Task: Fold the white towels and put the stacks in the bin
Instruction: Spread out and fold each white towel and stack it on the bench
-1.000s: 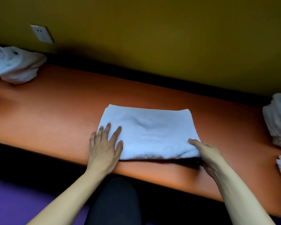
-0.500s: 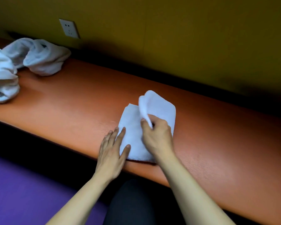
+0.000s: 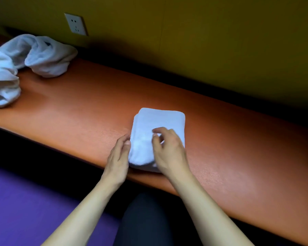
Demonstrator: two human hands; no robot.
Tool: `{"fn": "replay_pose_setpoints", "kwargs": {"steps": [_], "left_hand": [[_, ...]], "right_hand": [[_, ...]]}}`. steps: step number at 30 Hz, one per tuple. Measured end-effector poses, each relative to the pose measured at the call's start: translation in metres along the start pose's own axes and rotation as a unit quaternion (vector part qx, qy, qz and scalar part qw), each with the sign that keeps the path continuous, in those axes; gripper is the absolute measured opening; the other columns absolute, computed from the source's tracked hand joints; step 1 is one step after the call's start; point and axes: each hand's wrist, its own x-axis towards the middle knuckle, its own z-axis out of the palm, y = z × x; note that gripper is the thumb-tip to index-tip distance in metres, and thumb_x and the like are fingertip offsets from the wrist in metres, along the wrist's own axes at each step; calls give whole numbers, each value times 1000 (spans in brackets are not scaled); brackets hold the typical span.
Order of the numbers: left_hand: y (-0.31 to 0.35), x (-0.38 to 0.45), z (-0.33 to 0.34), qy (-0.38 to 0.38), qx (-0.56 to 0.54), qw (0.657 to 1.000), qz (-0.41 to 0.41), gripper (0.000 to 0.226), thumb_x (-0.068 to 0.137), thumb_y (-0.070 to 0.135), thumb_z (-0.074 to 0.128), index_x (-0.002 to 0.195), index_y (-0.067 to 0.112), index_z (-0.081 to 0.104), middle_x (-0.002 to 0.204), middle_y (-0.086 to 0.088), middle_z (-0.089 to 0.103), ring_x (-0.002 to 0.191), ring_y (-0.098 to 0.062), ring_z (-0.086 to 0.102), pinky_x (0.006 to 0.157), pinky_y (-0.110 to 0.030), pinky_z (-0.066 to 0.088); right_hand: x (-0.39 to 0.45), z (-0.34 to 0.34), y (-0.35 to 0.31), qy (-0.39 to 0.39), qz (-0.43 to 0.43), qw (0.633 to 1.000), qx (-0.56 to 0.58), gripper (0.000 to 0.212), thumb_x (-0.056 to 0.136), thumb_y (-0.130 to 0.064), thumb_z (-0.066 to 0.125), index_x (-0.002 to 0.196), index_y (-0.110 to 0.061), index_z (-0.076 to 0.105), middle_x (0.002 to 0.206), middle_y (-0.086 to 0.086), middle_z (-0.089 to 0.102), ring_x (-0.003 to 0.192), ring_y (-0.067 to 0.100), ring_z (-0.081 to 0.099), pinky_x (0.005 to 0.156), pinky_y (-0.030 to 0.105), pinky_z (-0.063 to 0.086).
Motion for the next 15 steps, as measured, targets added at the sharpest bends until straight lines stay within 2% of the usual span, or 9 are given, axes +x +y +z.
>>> {"fn": "replay_pose_setpoints", "kwargs": {"steps": [2, 4, 7, 11, 14, 15], "left_hand": [[9, -1, 4, 0, 85, 996, 5, 51, 98, 49, 43, 145, 28, 46, 143, 9, 54, 136, -15, 43, 114, -38, 34], [19, -4, 13, 10, 145, 989, -13, 52, 98, 37, 52, 148, 22, 43, 145, -1, 50, 135, -26, 38, 113, -39, 31], [32, -7, 25, 19, 158, 986, -43, 55, 95, 27, 59, 146, 17, 42, 144, -8, 48, 134, -31, 37, 109, -39, 30], [39, -2, 28, 39, 65, 990, -119, 54, 88, 26, 65, 138, 19, 46, 136, -4, 55, 122, -27, 54, 102, -42, 45], [48, -1, 27, 59, -15, 983, -171, 51, 88, 26, 67, 135, 18, 47, 121, 0, 59, 107, -26, 61, 88, -37, 50], [51, -1, 27, 54, -38, 981, -185, 50, 89, 25, 67, 134, 18, 47, 117, 0, 60, 102, -26, 63, 83, -36, 50]], "right_hand": [[2, -13, 24, 85, 32, 995, -27, 27, 95, -27, 54, 120, -23, 62, 102, 3, 56, 99, 26, 55, 91, 42, 46], [5, -22, 49, 99, 104, 989, -38, 35, 91, -31, 58, 125, -22, 54, 111, 5, 55, 104, 28, 54, 93, 42, 46], [6, -24, 63, 15, 204, 976, 79, 50, 89, -45, 59, 133, -25, 47, 122, 2, 59, 106, 23, 61, 93, 37, 49], [5, -23, 62, -27, 252, 952, 174, 47, 89, -41, 67, 130, -23, 52, 113, -6, 64, 106, 19, 64, 90, 33, 50], [3, -33, 67, -86, 335, 887, 305, 58, 71, -43, 79, 120, -16, 61, 107, 1, 74, 95, 24, 73, 89, 41, 59], [0, -38, 70, -107, 346, 871, 333, 56, 70, -40, 81, 117, -14, 64, 103, 4, 77, 92, 27, 75, 86, 42, 60]]}}
